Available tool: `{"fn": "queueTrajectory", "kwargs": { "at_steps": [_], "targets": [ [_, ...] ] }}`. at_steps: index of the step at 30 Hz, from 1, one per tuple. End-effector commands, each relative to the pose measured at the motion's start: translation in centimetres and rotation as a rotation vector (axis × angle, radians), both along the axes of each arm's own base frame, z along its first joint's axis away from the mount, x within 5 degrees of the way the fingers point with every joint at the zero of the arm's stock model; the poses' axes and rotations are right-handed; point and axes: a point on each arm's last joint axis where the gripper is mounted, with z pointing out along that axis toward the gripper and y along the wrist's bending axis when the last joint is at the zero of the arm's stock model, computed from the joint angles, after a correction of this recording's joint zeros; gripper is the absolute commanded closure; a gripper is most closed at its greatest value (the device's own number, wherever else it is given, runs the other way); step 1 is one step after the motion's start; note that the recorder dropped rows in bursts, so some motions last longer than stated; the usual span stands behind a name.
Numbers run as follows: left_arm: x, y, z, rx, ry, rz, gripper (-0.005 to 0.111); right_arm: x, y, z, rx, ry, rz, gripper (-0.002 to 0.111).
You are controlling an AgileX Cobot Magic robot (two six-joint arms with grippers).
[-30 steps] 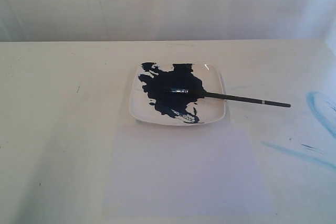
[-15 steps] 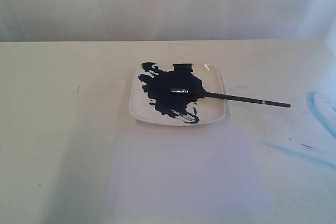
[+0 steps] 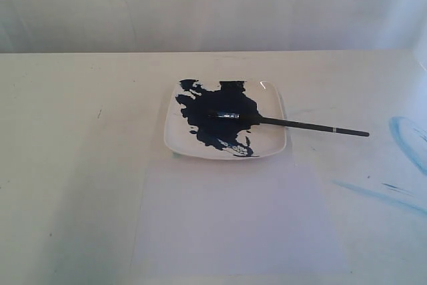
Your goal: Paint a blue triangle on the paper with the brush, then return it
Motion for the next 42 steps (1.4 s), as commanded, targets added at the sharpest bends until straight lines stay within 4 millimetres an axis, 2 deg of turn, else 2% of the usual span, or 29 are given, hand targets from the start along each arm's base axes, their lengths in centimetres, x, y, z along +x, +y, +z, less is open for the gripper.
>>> {"fn": "queueTrajectory", "kwargs": {
  "at_steps": [1, 11, 17, 25, 33, 42],
  "targets": [
    [1.2, 0.1, -0.4, -0.035, 0.006, 0.015, 0.107, 0.0, 0.0, -0.1, -0.005, -0.009, 0.002, 0.108],
    [3.8, -0.3, -0.4, -0.024, 0.184, -0.024, 0.107, 0.0, 0.0, -0.1, -0.005, -0.009, 0.002, 0.108],
    [4.9, -2.5, 0.0, 0.078, 0.317, -0.172, 0.107, 0.0, 0.0, -0.1, -0.005, -0.009, 0.002, 0.108],
    [6.3, -4.5, -0.3, 0.087, 0.469, -0.341, 0.107, 0.0, 0.0, -0.1, -0.003, -0.008, 0.002, 0.108],
    [7.0, -8.6, 0.9, -0.077, 0.375, -0.802, 0.107, 0.0, 0.0, -0.1, -0.003, -0.008, 0.002, 0.108],
    [9.4, -7.9, -2.1, -0.332, 0.471, -0.926, 0.107, 0.0, 0.0, -0.1, -0.006, -0.009, 0.002, 0.108]
  ]
}}
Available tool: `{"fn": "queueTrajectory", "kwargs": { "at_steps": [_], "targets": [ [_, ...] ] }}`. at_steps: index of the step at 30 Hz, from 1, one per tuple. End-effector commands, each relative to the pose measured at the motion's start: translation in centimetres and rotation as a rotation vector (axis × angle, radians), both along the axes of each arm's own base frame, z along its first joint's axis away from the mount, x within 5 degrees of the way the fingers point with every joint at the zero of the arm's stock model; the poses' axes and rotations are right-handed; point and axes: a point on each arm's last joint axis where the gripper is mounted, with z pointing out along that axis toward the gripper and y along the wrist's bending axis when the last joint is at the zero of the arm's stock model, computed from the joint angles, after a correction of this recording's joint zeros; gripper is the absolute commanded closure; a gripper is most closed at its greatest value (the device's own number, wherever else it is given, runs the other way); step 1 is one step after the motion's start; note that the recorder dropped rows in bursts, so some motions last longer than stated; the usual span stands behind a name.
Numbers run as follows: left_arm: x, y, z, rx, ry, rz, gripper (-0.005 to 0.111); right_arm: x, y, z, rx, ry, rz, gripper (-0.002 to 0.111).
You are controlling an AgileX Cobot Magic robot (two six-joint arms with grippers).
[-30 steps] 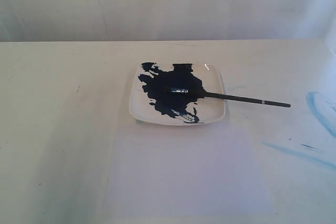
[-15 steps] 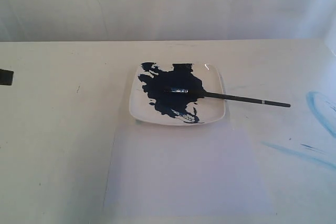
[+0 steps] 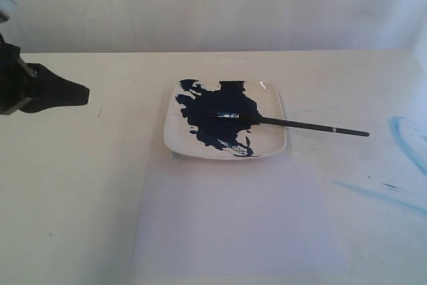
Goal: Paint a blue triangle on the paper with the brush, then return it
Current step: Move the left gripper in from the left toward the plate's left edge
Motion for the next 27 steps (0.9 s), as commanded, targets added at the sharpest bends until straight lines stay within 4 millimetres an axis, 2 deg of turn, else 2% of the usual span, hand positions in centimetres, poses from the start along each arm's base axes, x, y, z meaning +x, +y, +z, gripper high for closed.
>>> {"fn": "queueTrajectory", "kwargs": {
  "at_steps": [1, 9, 17, 21, 27],
  "targets": [
    [0.9, 0.4, -1.2, -0.152, 0.083, -0.085, 0.107, 0.0, 0.0, -0.1, -0.006, -0.009, 0.002, 0.108],
    [0.8, -0.1, -3.5, -0.334, 0.218, -0.348, 0.107, 0.0, 0.0, -0.1, -0.006, -0.009, 0.002, 0.108],
    [1.9, -0.6, -6.9, -0.408, 0.391, -0.373, 0.107, 0.0, 0.0, -0.1, -0.006, -0.009, 0.002, 0.108],
    [2.2, -2.2, -8.8, -0.363, 0.450, -0.380, 0.107, 0.0, 0.0, -0.1, -0.006, -0.009, 0.002, 0.108],
    [1.5, -5.6, -11.3, -0.155, 0.461, -0.413, 0.107, 0.0, 0.0, -0.1, -0.006, -0.009, 0.002, 0.108]
  ]
}}
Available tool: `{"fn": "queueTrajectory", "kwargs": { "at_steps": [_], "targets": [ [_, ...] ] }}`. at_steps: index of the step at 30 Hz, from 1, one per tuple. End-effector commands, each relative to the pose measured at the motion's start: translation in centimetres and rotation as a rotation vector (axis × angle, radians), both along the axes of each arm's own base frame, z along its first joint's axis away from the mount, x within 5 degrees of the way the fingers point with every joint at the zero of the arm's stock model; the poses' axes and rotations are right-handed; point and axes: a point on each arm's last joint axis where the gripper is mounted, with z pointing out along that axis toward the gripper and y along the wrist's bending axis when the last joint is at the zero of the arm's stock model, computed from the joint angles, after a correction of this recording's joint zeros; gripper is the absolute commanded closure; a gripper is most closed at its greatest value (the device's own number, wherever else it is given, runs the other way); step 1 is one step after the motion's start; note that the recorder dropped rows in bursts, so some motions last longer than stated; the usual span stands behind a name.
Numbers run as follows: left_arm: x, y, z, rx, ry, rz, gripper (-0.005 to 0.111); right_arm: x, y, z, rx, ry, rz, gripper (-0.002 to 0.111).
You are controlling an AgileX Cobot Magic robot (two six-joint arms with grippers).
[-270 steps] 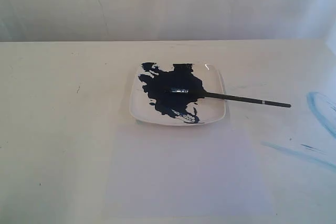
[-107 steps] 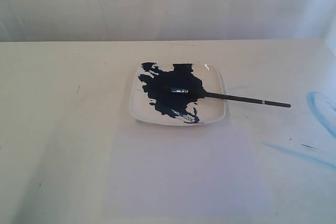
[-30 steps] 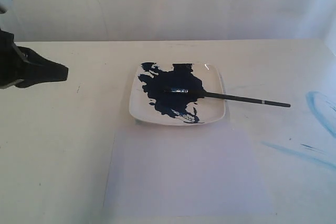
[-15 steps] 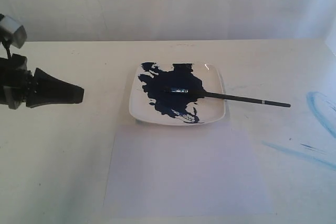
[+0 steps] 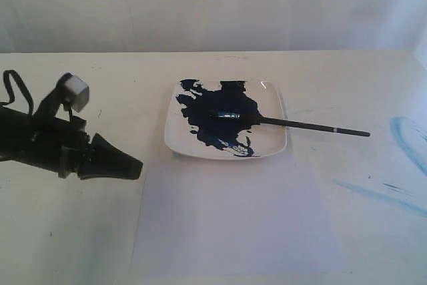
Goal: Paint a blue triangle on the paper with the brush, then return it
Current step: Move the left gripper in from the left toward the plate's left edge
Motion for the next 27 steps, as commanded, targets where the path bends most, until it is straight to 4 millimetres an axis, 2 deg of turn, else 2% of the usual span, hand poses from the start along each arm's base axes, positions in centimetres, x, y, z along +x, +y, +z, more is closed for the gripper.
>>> {"fn": "queueTrajectory", "kwargs": {
  "at_steps": [1, 2, 5, 8, 17, 27],
  "targets": [
    [-0.6, -2.2, -1.2, 0.132, -0.053, -0.055, 0.107, 0.0, 0.0, -0.1, -0.005, -0.010, 0.002, 0.108],
    [-0.4, -2.9, -1.7, 0.187, -0.090, -0.034, 0.107, 0.0, 0.0, -0.1, -0.005, -0.010, 0.002, 0.108],
    [0.6, -2.9, -2.4, 0.298, -0.177, 0.066, 0.107, 0.0, 0.0, -0.1, -0.005, -0.010, 0.002, 0.108],
    [1.3, -3.0, -2.5, 0.287, -0.162, 0.150, 0.107, 0.0, 0.0, -0.1, -0.005, -0.010, 0.002, 0.108],
    [3.9, -4.0, -4.0, 0.250, -0.129, 0.131, 0.107, 0.0, 0.0, -0.1, -0.003, -0.009, 0.002, 0.108],
    [4.4, -4.3, -6.0, 0.242, -0.065, 0.118, 0.107, 0.0, 0.0, -0.1, -0.003, -0.009, 0.002, 0.108]
  ]
}}
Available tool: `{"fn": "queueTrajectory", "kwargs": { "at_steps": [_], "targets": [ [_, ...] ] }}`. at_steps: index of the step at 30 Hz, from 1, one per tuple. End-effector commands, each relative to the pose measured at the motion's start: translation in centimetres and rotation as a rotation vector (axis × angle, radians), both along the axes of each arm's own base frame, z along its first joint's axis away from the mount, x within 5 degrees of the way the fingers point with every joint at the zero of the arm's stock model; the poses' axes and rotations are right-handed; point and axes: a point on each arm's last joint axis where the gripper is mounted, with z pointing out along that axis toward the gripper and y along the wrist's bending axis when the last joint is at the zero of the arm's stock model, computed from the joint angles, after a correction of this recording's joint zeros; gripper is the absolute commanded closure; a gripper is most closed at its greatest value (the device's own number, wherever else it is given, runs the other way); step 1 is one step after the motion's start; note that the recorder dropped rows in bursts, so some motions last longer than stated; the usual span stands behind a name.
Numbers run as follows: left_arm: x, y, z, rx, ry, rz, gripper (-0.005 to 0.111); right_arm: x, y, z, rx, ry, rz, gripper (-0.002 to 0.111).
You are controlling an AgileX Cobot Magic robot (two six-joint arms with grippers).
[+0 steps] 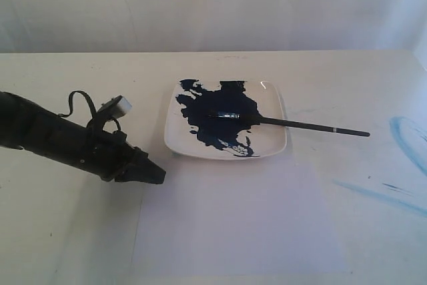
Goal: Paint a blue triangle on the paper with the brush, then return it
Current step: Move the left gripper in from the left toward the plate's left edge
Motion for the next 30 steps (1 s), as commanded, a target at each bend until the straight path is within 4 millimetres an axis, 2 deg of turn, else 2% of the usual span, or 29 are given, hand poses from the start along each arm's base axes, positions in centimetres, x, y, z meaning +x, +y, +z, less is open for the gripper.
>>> {"fn": "queueTrajectory", "kwargs": {
  "at_steps": [1, 23, 30],
  "targets": [
    [0.0, -0.4, -0.3, -0.024, 0.021, -0.007, 0.107, 0.0, 0.0, -0.1, -0.003, -0.009, 0.002, 0.108],
    [0.4, -0.4, -0.2, -0.040, -0.010, 0.028, 0.107, 0.0, 0.0, -0.1, -0.004, -0.010, 0.002, 0.108],
    [1.4, -0.2, -0.1, -0.034, -0.085, 0.114, 0.107, 0.0, 0.0, -0.1, -0.004, -0.010, 0.002, 0.108]
  ]
}}
